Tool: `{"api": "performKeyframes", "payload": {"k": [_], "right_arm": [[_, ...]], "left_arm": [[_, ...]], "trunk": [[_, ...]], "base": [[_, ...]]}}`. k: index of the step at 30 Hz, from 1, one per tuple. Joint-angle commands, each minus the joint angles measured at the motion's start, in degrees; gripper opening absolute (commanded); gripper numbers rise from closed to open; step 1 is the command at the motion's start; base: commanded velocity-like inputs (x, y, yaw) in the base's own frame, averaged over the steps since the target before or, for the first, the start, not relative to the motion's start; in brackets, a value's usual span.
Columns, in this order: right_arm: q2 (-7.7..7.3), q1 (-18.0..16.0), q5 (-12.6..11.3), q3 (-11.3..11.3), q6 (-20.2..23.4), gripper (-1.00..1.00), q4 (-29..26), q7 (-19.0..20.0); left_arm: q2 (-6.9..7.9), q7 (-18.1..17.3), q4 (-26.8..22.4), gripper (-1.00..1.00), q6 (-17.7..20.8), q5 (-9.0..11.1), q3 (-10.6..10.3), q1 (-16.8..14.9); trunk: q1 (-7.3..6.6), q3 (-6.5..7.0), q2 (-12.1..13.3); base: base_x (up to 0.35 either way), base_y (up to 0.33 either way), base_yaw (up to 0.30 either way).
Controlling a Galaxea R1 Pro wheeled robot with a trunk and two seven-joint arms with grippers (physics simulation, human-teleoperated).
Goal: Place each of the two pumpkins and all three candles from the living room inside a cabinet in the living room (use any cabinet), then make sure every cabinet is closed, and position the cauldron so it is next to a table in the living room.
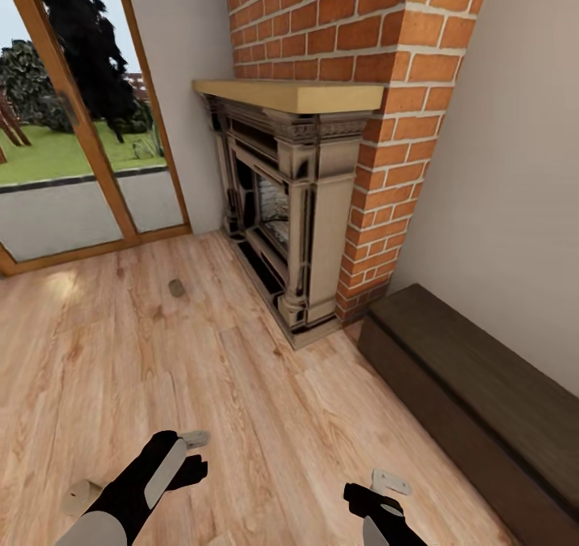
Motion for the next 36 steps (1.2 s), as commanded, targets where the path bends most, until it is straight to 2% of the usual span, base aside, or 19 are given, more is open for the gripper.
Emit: {"api": "performKeyframes", "payload": {"k": [1, 36], "right_arm": [[0.00, 0.00, 0.00, -0.03, 0.00, 1.00, 0.00, 0.00], [-0.09, 0.00, -0.47, -1.53, 0.09, 1.00, 0.09, 0.02]], "left_arm": [[0.00, 0.00, -0.02, 1.00, -0.02, 0.00, -0.01, 0.00], [0.00, 0.00, 0.00, 1.00, 0.03, 0.08, 0.07, 0.00]], "trunk": [[0.00, 0.00, 0.00], [0.00, 0.00, 0.00]], "base": [[0.066, 0.007, -0.279], [0.011, 0.000, -0.281]]}}
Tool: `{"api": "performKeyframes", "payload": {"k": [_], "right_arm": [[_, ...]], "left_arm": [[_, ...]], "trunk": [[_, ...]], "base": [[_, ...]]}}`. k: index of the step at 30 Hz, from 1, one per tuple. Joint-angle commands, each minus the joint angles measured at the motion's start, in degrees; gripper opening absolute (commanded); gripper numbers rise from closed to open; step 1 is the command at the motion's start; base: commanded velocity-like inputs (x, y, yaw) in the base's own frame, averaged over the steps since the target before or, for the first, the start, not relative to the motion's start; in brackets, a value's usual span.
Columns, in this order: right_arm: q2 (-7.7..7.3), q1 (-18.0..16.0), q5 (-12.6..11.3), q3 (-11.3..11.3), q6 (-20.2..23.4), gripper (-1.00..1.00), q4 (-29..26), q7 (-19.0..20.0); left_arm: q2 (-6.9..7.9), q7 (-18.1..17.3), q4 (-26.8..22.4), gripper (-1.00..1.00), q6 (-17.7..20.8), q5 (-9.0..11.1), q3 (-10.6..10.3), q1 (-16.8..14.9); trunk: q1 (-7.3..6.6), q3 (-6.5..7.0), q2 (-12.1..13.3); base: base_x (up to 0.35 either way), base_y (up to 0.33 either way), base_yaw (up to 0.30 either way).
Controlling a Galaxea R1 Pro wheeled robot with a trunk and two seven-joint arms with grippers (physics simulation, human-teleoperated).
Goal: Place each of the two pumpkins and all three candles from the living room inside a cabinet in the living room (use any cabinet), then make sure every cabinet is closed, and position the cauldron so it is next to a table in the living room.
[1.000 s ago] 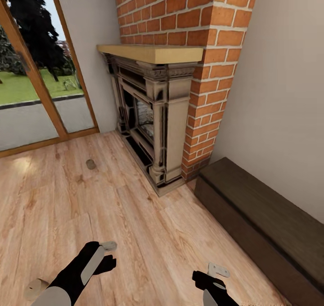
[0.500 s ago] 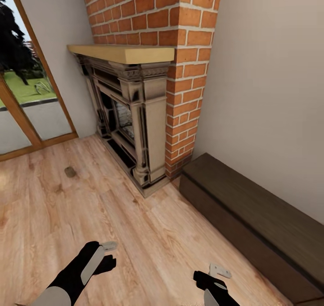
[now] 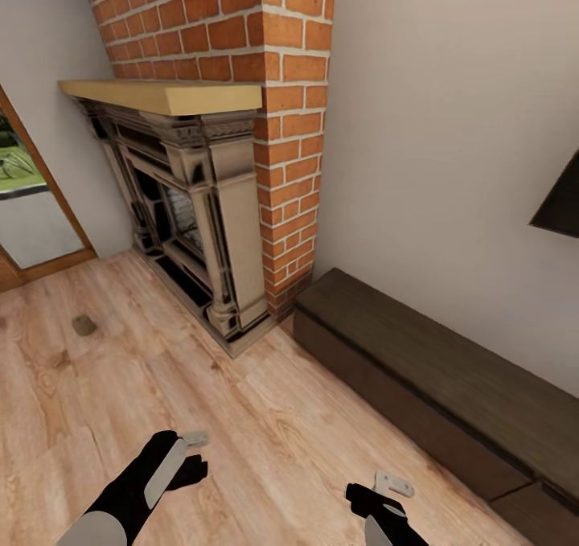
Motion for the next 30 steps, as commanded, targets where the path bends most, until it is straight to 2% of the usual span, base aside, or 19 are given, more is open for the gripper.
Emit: {"api": "performKeyframes", "payload": {"k": [1, 23, 30], "right_arm": [[0.00, 0.00, -0.02, -0.01, 0.00, 1.00, 0.00, 0.00], [-0.09, 0.00, 0.03, -0.12, 0.09, 1.00, 0.00, -0.01], [-0.07, 0.00, 0.03, -1.86, 0.09, 1.00, 0.00, 0.00]], "left_arm": [[0.00, 0.00, 0.00, 1.00, -0.01, 0.01, 0.00, 0.00], [0.00, 0.00, -0.02, 1.00, -0.04, 0.01, -0.03, -0.01], [0.00, 0.00, 0.01, 1.00, 0.00, 0.01, -0.03, -0.02]], "trunk": [[0.00, 0.00, 0.00], [0.00, 0.00, 0.00], [0.00, 0.00, 0.00]], "base": [[0.000, 0.000, -0.282], [-0.020, 0.000, -0.282], [-0.008, 0.021, -0.282]]}}
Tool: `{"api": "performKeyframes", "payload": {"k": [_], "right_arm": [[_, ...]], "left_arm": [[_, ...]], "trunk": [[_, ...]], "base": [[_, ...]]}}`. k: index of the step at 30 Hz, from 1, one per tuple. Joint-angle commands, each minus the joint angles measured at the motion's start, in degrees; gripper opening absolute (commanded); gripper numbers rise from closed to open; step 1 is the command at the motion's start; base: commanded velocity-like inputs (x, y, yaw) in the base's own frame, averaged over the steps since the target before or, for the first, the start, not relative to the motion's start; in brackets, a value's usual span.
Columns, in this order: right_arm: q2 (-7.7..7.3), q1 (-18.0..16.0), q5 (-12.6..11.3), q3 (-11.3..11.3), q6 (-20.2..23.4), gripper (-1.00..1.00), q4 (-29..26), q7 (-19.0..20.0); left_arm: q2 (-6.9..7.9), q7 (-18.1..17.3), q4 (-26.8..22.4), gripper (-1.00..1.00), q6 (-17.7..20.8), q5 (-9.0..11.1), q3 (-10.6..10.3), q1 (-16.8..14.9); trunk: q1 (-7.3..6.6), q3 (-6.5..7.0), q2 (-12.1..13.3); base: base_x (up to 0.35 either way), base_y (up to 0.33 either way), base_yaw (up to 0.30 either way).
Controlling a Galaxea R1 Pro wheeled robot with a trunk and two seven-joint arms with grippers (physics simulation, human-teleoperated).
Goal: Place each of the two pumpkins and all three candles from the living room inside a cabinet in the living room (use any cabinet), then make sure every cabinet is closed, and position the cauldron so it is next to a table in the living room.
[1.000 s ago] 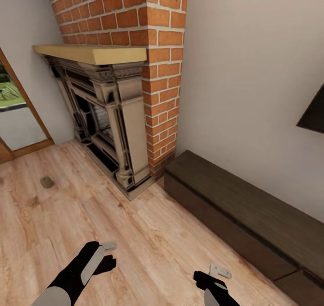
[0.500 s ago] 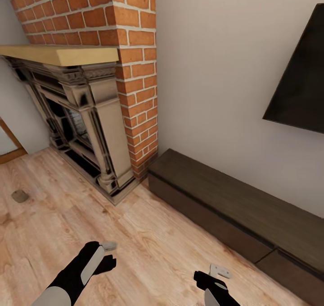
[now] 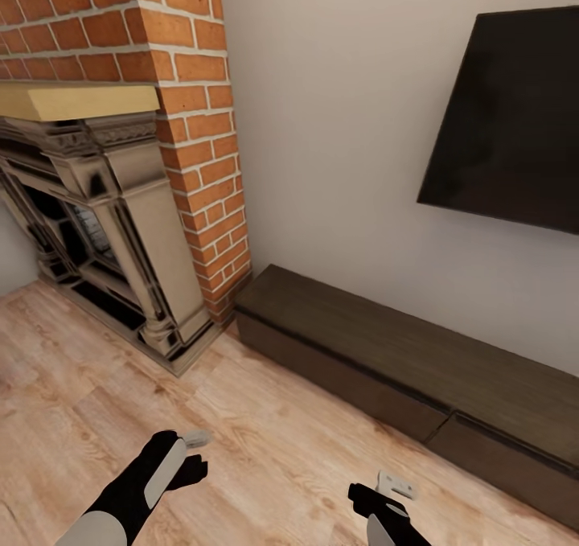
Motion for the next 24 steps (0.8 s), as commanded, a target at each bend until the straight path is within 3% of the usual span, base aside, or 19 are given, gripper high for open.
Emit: {"api": "performKeyframes", "payload": {"k": [1, 24], "right_arm": [[0.03, 0.00, 0.00, -0.10, 0.00, 1.00, 0.00, 0.00], [0.07, 0.00, 0.00, -0.27, 0.00, 1.00, 0.00, 0.00]], "left_arm": [[0.00, -0.02, -0.02, 1.00, 0.00, 0.00, 0.00, -0.01], [0.05, -0.09, 0.00, 1.00, 0.01, 0.00, 0.03, 0.01]], "trunk": [[0.00, 0.00, 0.00], [0.00, 0.00, 0.00]], "base": [[-0.001, 0.081, -0.282], [-0.044, 0.141, -0.282]]}}
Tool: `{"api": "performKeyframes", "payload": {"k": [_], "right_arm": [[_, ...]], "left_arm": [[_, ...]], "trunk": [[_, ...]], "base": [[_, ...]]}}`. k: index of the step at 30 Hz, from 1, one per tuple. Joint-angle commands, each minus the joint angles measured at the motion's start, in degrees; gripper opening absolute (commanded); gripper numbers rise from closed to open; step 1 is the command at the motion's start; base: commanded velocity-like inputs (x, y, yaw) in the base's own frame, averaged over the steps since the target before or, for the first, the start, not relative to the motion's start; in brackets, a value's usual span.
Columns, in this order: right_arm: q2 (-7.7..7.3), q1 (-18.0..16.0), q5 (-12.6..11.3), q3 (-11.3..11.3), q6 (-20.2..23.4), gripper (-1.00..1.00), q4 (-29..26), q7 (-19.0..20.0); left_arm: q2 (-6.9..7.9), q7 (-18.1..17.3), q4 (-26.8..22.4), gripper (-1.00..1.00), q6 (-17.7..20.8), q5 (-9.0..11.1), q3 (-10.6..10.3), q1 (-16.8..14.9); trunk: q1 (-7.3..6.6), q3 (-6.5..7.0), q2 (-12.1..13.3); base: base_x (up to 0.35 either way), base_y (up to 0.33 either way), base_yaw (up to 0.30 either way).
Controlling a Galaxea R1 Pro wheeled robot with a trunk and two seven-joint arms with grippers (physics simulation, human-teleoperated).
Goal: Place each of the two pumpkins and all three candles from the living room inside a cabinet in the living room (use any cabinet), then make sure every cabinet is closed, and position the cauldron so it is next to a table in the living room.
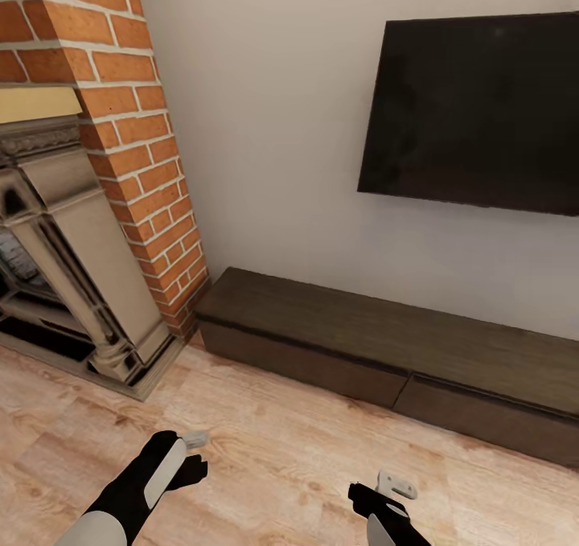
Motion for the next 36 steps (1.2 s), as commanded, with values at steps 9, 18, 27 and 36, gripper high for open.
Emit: {"api": "performKeyframes", "payload": {"k": [9, 18, 27, 36], "right_arm": [[0.00, 0.00, -0.06, 0.00, 0.00, 1.00, 0.00, 0.00], [-0.02, 0.00, -0.09, 0.00, 0.00, 1.00, 0.00, 0.00], [-0.01, 0.00, -0.09, 0.00, 0.00, 1.00, 0.00, 0.01], [0.00, 0.00, -0.06, 0.00, -0.03, 1.00, -0.02, 0.02]], "left_arm": [[0.01, 0.00, 0.01, 1.00, 0.00, 0.00, -0.02, 0.01], [0.03, 0.00, -0.04, 1.00, 0.00, 0.00, 0.00, 0.02], [0.03, 0.00, -0.01, 1.00, 0.00, 0.00, 0.00, -0.03], [0.02, 0.00, 0.00, 1.00, 0.00, 0.00, -0.01, 0.00]], "trunk": [[0.00, 0.00, 0.00], [0.00, 0.00, 0.00], [0.00, 0.00, 0.00], [0.00, 0.00, 0.00]], "base": [[-0.030, 0.160, -0.282], [-0.001, 0.114, -0.282], [0.000, 0.051, -0.282], [0.000, 0.013, -0.282]]}}
